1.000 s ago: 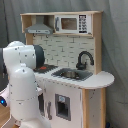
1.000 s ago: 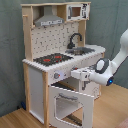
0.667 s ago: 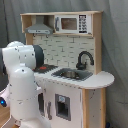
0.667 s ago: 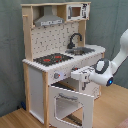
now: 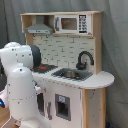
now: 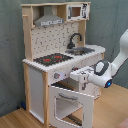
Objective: Play with the kitchen
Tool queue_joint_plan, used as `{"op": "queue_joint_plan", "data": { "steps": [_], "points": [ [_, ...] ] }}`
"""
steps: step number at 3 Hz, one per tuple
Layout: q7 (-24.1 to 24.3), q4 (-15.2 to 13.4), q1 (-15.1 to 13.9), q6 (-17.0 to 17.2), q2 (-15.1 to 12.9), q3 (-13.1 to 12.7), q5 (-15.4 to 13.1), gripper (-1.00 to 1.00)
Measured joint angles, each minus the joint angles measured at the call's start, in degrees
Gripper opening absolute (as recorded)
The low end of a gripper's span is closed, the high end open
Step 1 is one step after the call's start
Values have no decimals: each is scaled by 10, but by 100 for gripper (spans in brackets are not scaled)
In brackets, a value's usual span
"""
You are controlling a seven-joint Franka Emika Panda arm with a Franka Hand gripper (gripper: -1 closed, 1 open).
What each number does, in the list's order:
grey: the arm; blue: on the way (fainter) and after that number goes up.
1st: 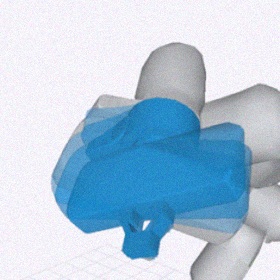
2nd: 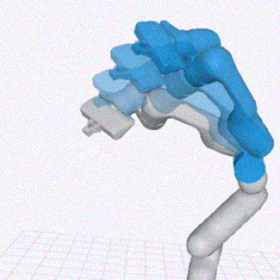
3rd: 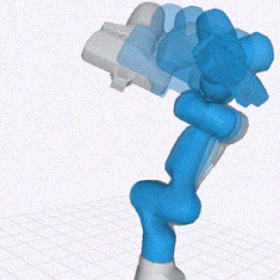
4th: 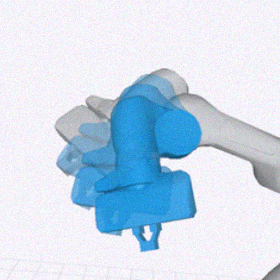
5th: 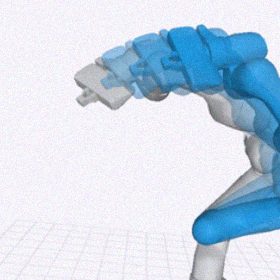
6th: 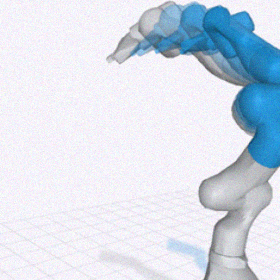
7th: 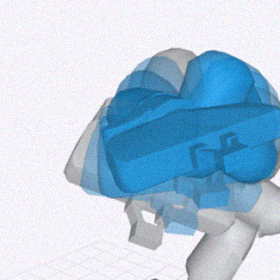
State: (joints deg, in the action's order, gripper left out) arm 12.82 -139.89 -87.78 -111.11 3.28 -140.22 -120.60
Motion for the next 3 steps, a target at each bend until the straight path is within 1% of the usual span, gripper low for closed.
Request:
{"op": "queue_joint_plan", "data": {
  "steps": [1,2,3],
  "points": [
    [51,9,0,-7,0,-2,27,-100],
    [52,9,0,-8,0,-3,38,-100],
    [52,9,0,-7,0,-3,41,100]
  ]
}}
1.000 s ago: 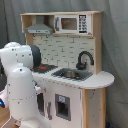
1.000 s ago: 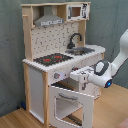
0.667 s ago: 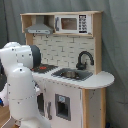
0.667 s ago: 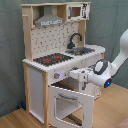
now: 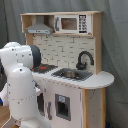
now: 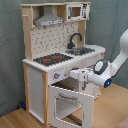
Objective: Play with the kitchen
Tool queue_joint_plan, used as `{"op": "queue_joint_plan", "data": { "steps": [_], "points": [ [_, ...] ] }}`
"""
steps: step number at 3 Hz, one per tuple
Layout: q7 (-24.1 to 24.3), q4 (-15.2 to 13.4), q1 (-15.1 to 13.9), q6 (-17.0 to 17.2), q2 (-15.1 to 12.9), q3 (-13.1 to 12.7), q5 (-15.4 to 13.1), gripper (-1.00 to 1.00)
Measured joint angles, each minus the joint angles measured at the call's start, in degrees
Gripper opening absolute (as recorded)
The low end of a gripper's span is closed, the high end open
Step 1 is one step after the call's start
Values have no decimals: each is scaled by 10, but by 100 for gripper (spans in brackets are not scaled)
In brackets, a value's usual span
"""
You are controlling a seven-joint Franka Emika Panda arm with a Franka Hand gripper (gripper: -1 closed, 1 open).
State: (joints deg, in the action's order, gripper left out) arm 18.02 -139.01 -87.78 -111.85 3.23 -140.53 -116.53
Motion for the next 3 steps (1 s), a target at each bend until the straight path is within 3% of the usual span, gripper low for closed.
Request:
{"op": "queue_joint_plan", "data": {
  "steps": [1,3],
  "points": [
    [-6,1,0,4,-8,-14,43,100],
    [-59,-1,3,57,-39,-76,115,100]
  ]
}}
